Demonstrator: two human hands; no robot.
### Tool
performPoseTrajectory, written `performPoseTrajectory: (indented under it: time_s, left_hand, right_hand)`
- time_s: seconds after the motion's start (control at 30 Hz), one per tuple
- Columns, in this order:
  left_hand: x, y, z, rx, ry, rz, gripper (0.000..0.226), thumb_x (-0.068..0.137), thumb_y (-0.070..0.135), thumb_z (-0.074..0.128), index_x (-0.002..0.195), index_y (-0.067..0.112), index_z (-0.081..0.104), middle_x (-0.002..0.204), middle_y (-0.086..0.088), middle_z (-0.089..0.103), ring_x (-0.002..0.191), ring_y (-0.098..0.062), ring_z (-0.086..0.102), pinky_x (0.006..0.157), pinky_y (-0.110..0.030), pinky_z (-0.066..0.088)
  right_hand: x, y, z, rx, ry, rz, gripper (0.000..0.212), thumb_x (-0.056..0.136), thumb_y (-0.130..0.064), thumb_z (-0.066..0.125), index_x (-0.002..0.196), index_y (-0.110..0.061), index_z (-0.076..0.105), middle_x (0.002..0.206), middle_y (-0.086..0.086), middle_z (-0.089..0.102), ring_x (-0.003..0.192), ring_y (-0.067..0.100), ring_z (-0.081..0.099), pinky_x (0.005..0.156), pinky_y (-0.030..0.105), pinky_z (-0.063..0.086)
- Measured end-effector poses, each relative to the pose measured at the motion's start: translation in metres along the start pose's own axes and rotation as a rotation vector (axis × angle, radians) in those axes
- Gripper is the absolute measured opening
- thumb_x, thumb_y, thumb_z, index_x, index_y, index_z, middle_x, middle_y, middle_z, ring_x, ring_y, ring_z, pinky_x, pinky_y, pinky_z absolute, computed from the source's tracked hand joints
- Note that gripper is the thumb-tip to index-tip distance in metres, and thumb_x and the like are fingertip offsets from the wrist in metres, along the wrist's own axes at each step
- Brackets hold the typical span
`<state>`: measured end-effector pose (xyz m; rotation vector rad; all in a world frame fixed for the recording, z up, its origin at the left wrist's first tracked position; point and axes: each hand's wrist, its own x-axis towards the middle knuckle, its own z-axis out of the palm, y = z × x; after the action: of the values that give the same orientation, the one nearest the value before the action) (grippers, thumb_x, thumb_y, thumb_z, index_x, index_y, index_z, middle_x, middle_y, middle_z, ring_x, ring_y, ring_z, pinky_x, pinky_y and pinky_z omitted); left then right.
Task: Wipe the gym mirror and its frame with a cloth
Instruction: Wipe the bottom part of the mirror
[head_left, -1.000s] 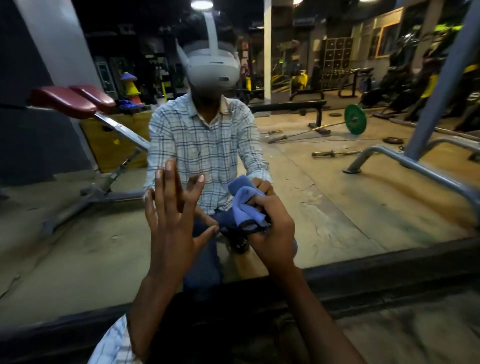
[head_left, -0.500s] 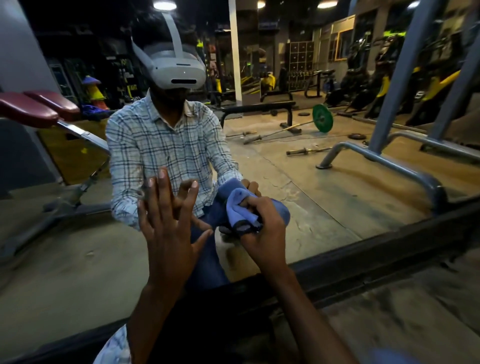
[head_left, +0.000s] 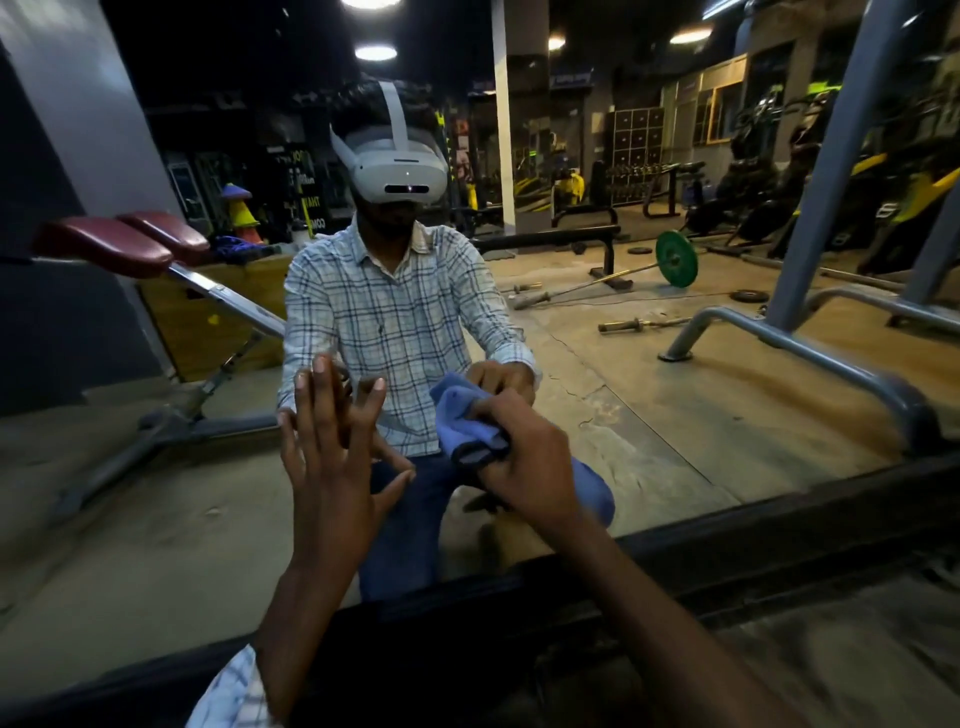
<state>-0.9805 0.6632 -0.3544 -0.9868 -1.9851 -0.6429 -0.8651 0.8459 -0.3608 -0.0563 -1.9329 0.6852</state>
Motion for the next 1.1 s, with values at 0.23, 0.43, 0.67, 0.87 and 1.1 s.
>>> performPoseTrajectory:
  time_s: [0.23, 0.43, 0.67, 0.87, 1.1]
  left_hand:
    - [-0.002, 0.003, 0.000, 0.039, 0.005, -0.008, 0.112, 0.066, 0.034, 0.097, 0.159, 0.020, 0.035, 0.173, -0.014, -0.010, 0.159, -0.039, -0.005, 0.120, -0.071, 0.017]
    - [-0.001, 0.012, -0.002, 0.056, -0.003, -0.042, 0.114, 0.064, 0.029, 0.098, 0.159, 0.019, 0.036, 0.173, -0.014, -0.012, 0.159, -0.039, -0.006, 0.122, -0.069, 0.013]
    - [-0.002, 0.016, -0.004, 0.058, -0.009, -0.055, 0.114, 0.062, 0.024, 0.099, 0.158, 0.019, 0.036, 0.173, -0.015, -0.010, 0.160, -0.038, -0.006, 0.119, -0.072, 0.018]
    - [-0.002, 0.023, -0.001, 0.079, 0.000, -0.090, 0.115, 0.064, 0.022, 0.098, 0.160, 0.015, 0.034, 0.172, -0.018, -0.007, 0.159, -0.040, -0.004, 0.120, -0.069, 0.015]
    - [0.000, 0.072, 0.012, 0.103, 0.000, -0.094, 0.117, 0.072, 0.024, 0.092, 0.164, 0.010, 0.020, 0.173, -0.015, -0.006, 0.160, -0.036, -0.002, 0.119, -0.064, 0.021]
  right_hand:
    - [0.068, -0.021, -0.021, 0.151, 0.501, 0.124, 0.033, 0.080, -0.022, 0.078, 0.111, -0.015, 0.067, 0.104, -0.007, 0.065, 0.091, 0.009, 0.063, 0.076, 0.030, 0.056]
    - [0.098, -0.014, -0.050, 0.082, 0.426, 0.041, 0.034, 0.081, -0.008, 0.081, 0.111, -0.014, 0.066, 0.106, -0.005, 0.067, 0.092, -0.003, 0.061, 0.079, 0.021, 0.056]
    - [0.050, 0.015, -0.057, -0.018, 0.100, -0.119, 0.041, 0.077, -0.009, 0.072, 0.117, -0.017, 0.065, 0.111, -0.001, 0.065, 0.094, 0.016, 0.064, 0.078, 0.029, 0.055]
    - [0.005, 0.060, -0.081, 0.042, 0.233, 0.106, 0.037, 0.077, -0.010, 0.073, 0.111, -0.020, 0.065, 0.098, -0.008, 0.064, 0.084, 0.013, 0.064, 0.069, 0.024, 0.051]
    - [-0.025, 0.092, -0.095, 0.019, 0.344, 0.268, 0.035, 0.073, -0.002, 0.076, 0.102, -0.017, 0.063, 0.097, -0.003, 0.064, 0.084, 0.018, 0.062, 0.067, 0.042, 0.052]
